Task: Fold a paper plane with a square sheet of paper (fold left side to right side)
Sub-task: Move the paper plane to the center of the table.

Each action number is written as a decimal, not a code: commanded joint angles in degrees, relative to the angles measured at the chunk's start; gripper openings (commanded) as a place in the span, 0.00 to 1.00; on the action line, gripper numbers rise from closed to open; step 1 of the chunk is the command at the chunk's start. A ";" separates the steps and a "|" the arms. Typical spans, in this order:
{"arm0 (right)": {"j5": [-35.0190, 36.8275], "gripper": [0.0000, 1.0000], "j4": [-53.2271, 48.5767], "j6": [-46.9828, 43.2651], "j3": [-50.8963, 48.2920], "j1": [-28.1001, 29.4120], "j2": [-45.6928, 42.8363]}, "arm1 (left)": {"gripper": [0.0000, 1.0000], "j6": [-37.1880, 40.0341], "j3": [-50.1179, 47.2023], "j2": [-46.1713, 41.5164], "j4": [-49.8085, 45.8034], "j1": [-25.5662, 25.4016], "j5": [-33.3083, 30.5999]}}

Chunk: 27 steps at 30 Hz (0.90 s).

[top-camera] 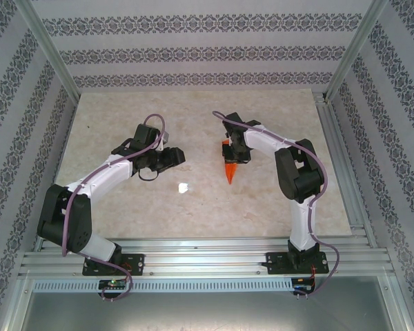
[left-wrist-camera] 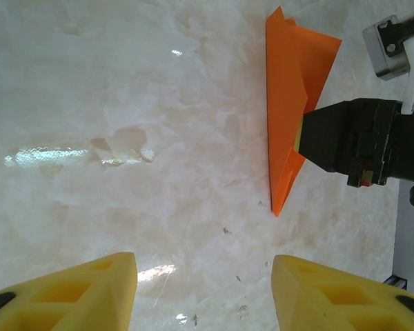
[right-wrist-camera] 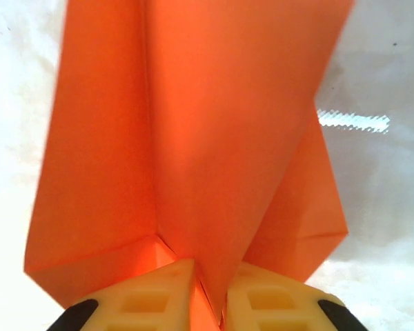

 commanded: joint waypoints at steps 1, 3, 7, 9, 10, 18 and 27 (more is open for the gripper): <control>1.13 0.20 -0.75 -0.26 2.14 0.63 0.88 | 0.55 1.11 -0.23 -1.29 -0.05 0.54 -0.53; 1.02 0.22 -1.48 -0.52 2.78 0.72 0.66 | 0.55 1.25 -0.28 -1.38 -0.24 0.62 -0.79; 1.46 0.26 -2.31 -0.67 3.72 1.03 0.94 | 0.55 1.28 -0.23 -1.26 -0.16 0.60 -0.75; 1.53 0.28 -2.32 -0.46 3.73 1.31 1.47 | 0.55 1.23 -0.34 -1.31 -0.09 0.58 -0.83; 1.48 0.28 -2.10 -0.30 3.64 1.39 2.03 | 0.55 1.23 -0.46 -1.36 -0.07 0.59 -0.87; 2.87 0.32 -2.69 -0.29 5.50 1.75 5.66 | 0.55 1.45 -0.88 -1.36 -0.18 0.61 -1.04; 1.87 0.36 -3.00 -0.13 5.77 1.82 6.28 | 0.55 1.76 -1.19 -1.45 -0.57 0.56 -1.39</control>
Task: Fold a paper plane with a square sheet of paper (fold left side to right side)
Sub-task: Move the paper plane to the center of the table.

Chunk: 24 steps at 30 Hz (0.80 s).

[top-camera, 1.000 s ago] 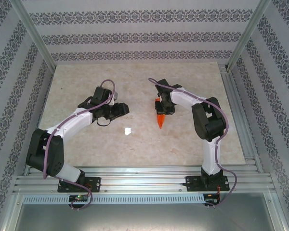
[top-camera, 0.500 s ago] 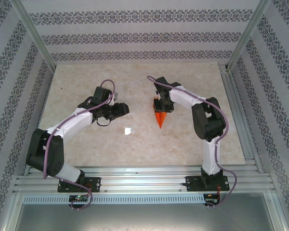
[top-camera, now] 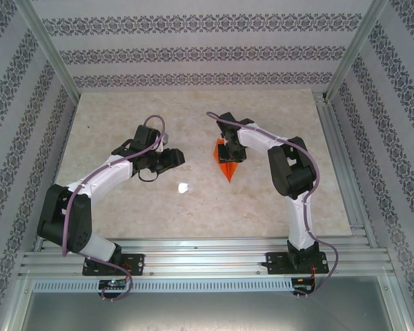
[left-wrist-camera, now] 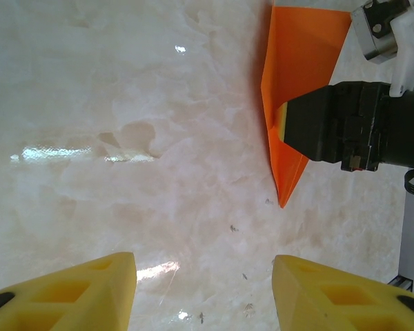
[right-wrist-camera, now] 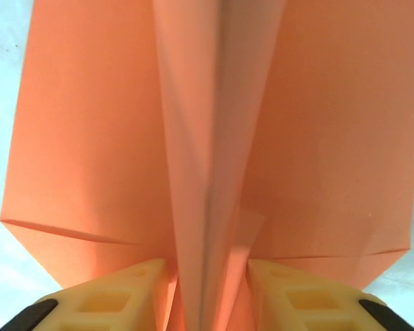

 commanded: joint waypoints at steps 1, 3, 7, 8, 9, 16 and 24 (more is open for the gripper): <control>0.68 0.36 -0.84 0.29 0.59 0.70 0.44 | 0.55 1.61 -0.58 -1.62 -0.36 0.55 -0.93; 1.37 0.37 -1.37 0.12 1.12 0.72 -1.40 | 0.55 1.76 -0.47 -1.69 -0.61 0.58 -1.27; 2.63 0.40 -2.71 -0.27 1.56 0.61 -4.95 | 0.56 2.11 -0.21 -2.24 -0.80 0.54 -1.84; 2.72 0.40 -2.66 -0.26 1.43 0.61 -5.75 | 0.56 2.21 -0.16 -2.45 -0.88 0.56 -2.07; 2.70 0.40 -2.80 -0.26 1.36 0.60 -6.28 | 0.56 2.16 -0.13 -2.55 -0.97 0.56 -2.40; 4.42 0.43 -3.79 -0.58 -0.05 0.57 -13.22 | 0.62 2.17 -0.38 -5.70 -1.06 1.76 -4.08; 8.60 0.55 2.47 -4.86 -13.68 -3.30 -34.74 | 0.77 3.13 -6.13 -22.55 -2.12 8.06 -19.42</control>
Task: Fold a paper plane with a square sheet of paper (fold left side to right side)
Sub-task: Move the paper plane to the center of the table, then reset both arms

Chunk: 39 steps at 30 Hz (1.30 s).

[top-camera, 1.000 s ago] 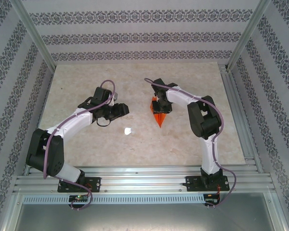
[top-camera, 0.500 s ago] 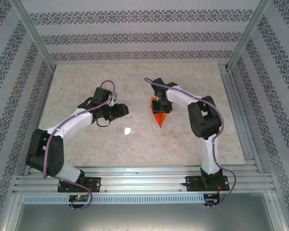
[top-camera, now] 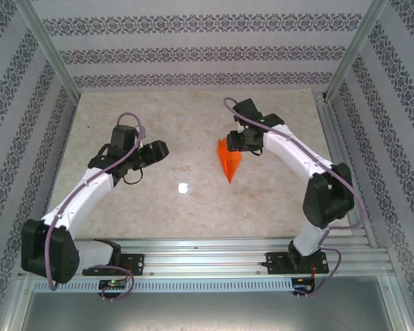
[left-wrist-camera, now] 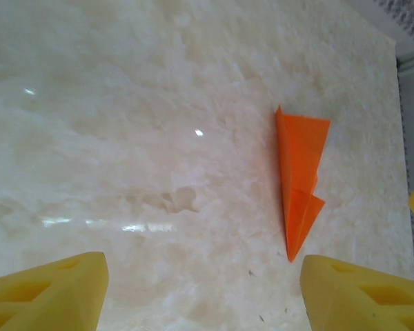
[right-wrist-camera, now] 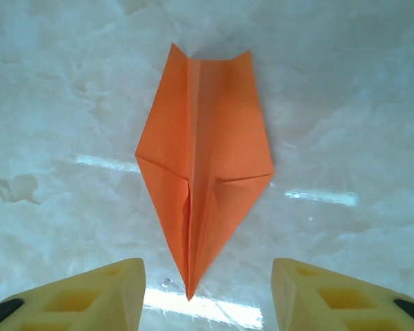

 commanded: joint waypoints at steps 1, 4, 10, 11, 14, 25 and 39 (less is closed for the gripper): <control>4.37 0.56 4.97 -3.18 -6.66 -3.03 -10.11 | 0.79 2.14 -2.66 -8.69 -1.54 2.25 -12.88; 8.21 0.69 11.61 -5.33 -15.62 -6.14 -19.78 | 0.82 4.88 -5.55 -16.46 -1.59 2.61 -24.39; 12.68 0.98 28.15 -10.17 -33.28 -12.83 -33.68 | 0.93 16.31 -14.00 -24.86 10.24 2.68 -37.66; 12.73 0.98 31.09 -11.47 -36.17 -13.96 -34.82 | 0.93 18.89 -15.87 -24.91 12.72 2.69 -39.55; 15.39 0.98 38.98 -11.45 -43.42 -17.60 -35.86 | 0.92 26.01 -21.34 -23.98 20.53 2.72 -42.15; 7.96 0.98 76.11 -14.09 -59.29 -25.65 -24.34 | 0.94 37.76 -31.73 -12.48 47.65 4.83 -37.46; 2.48 0.98 105.06 -16.58 -62.04 -26.65 -8.39 | 0.96 41.37 -35.38 20.15 85.85 8.83 -19.40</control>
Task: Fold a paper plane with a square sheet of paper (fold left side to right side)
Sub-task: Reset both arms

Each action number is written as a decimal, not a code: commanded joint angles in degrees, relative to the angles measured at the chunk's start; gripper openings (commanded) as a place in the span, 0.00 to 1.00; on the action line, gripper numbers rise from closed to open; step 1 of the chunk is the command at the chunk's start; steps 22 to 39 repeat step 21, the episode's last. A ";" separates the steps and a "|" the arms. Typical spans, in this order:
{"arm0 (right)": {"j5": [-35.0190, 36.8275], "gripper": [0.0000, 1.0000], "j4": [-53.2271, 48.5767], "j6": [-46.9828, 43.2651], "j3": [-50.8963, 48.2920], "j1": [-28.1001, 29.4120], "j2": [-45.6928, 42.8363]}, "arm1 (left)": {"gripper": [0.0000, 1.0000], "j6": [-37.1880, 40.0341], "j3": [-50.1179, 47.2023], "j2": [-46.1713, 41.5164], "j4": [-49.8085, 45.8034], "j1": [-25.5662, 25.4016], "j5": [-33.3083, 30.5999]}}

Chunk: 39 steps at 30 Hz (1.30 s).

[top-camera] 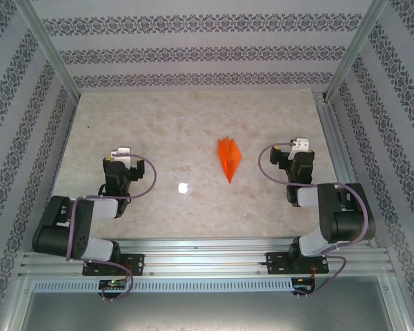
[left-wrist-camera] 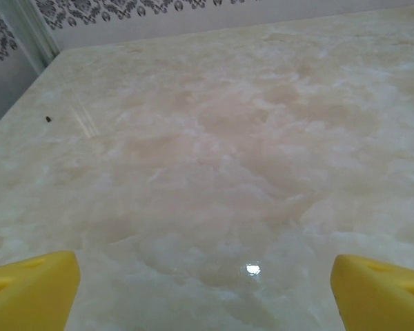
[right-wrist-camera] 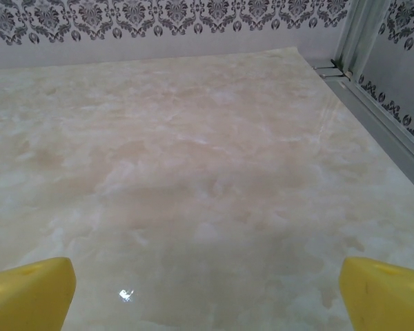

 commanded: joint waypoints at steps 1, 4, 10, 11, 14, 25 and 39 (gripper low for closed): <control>-1.41 0.98 6.95 -0.10 -0.05 -1.18 -0.09 | 0.98 2.58 0.99 6.20 13.48 0.77 8.47; -0.15 0.98 8.09 0.13 -0.47 -1.13 0.15 | 1.00 0.07 6.14 5.87 3.24 1.78 6.00; -0.32 0.98 9.10 -1.07 -0.92 -0.17 0.13 | 1.00 -0.63 6.45 5.18 1.53 2.88 7.22; -0.86 0.98 9.44 -1.48 -1.12 0.01 0.07 | 1.00 -0.55 6.30 5.36 2.08 2.88 7.22; -0.84 0.98 8.47 -1.53 -0.57 0.03 0.21 | 1.00 -0.03 6.84 5.21 0.84 2.88 8.79; 0.03 0.98 8.20 -0.83 -0.50 -0.33 0.00 | 1.00 -0.02 6.75 5.24 1.02 2.89 8.80; 0.03 0.98 8.20 -0.83 -0.50 -0.33 0.00 | 1.00 -0.02 6.75 5.24 1.02 2.89 8.80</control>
